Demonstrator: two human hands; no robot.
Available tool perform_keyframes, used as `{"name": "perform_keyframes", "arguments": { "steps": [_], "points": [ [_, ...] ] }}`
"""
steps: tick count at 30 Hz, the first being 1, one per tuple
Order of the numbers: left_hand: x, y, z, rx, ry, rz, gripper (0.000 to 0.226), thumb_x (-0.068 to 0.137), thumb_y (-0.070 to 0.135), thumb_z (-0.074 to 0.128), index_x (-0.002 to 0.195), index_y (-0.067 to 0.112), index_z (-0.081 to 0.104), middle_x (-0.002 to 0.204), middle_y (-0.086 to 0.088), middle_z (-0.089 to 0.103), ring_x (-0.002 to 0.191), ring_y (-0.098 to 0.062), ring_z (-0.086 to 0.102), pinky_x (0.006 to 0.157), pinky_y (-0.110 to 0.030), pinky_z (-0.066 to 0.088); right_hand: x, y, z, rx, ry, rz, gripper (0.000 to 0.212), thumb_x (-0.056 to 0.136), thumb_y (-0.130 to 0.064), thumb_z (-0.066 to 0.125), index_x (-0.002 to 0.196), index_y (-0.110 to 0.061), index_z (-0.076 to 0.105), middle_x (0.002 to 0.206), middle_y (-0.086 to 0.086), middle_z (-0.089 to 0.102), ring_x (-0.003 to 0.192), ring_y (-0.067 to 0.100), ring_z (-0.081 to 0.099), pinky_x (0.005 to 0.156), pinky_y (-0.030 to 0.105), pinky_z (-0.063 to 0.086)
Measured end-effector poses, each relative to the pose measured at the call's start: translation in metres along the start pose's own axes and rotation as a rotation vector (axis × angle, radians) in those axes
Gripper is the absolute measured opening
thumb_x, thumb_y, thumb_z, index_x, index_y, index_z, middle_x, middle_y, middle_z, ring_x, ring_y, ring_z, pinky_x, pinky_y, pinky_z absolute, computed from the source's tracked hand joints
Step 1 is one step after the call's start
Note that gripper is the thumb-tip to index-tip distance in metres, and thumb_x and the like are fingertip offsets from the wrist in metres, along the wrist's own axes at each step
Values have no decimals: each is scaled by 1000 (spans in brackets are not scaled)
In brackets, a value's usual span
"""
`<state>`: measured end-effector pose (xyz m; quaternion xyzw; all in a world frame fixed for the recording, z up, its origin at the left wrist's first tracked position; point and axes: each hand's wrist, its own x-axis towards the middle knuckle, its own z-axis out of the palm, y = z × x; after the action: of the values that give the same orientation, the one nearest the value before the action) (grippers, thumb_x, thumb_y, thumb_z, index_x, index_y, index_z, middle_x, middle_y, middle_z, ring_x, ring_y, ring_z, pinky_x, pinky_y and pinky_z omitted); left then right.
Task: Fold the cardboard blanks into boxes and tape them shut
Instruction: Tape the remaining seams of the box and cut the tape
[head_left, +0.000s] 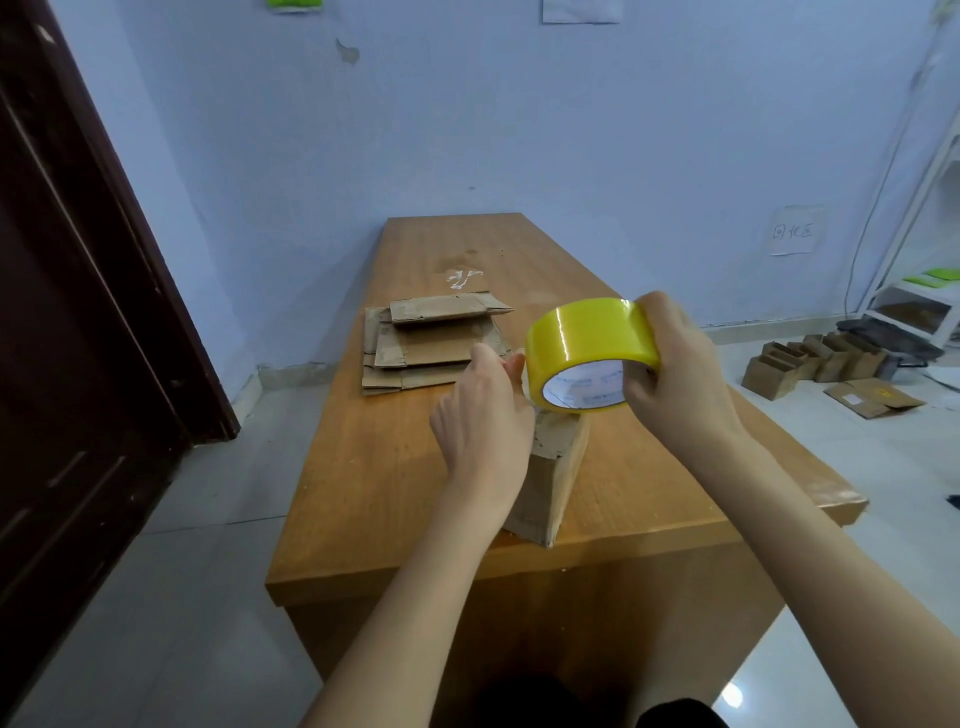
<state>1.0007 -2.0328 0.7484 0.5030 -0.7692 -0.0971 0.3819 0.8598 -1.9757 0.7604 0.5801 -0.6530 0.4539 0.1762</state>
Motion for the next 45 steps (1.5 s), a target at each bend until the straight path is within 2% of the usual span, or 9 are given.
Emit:
{"name": "perform_keyframes", "arguments": {
  "steps": [7,11,15,19,25,30,36,41,45],
  "points": [
    [-1,0,3,34,21,31,18,98,31,45,89,17,36,83,-1,61,80,-26,62,58,-30,28,10,9,-2,-74,-53,-114,32,60,-1,39,90,6,49,80,8,41,61,27,39,49,25,29],
    [4,-10,-1,20,93,5,20,102,33,30,90,18,35,67,9,43,55,-9,45,47,-23,21,13,40,-20,-306,-122,-77,28,62,11,54,89,6,51,83,19,47,58,34,46,49,31,30],
    [8,-8,3,49,72,76,23,102,35,28,89,18,35,68,8,41,57,-11,38,46,-24,21,1,47,-26,-280,-66,-56,41,55,-2,42,93,2,56,80,16,56,59,31,48,52,35,38],
    [16,-8,5,-2,42,66,26,101,37,34,86,17,39,68,8,44,54,-5,36,45,-20,20,-7,51,-20,-102,-26,290,28,76,0,55,102,-10,60,86,2,61,81,26,54,68,39,43],
    [34,-6,3,-623,-282,-157,28,96,32,51,74,14,52,60,-1,56,51,-10,54,52,-22,44,-12,57,-19,44,12,384,10,80,3,55,85,-5,51,74,15,57,72,31,51,62,36,39],
    [41,-12,-8,-860,-425,-311,25,94,23,56,73,10,54,55,2,46,50,-11,44,43,-19,37,-9,29,-36,264,63,285,18,66,-12,48,84,-12,51,68,-5,54,61,0,49,53,9,34],
    [37,-23,-14,-554,-319,-76,36,87,42,59,67,13,53,63,-2,49,58,-11,45,60,-26,39,-16,13,-46,57,-63,145,22,61,-15,53,83,-10,56,61,15,52,59,25,45,50,23,31],
    [26,-32,-19,-499,-188,18,45,83,51,59,62,12,52,49,8,43,45,-2,38,51,-20,32,-18,-8,-59,6,-54,-36,25,64,-29,50,82,-12,56,52,-6,44,57,17,43,49,15,31],
    [20,-35,-47,-308,0,106,36,90,45,52,67,17,51,56,6,49,52,-7,46,49,-21,33,-17,-15,-73,-209,-54,-183,39,60,-33,42,79,-4,61,51,-3,37,43,26,42,45,28,35]
  ]
}}
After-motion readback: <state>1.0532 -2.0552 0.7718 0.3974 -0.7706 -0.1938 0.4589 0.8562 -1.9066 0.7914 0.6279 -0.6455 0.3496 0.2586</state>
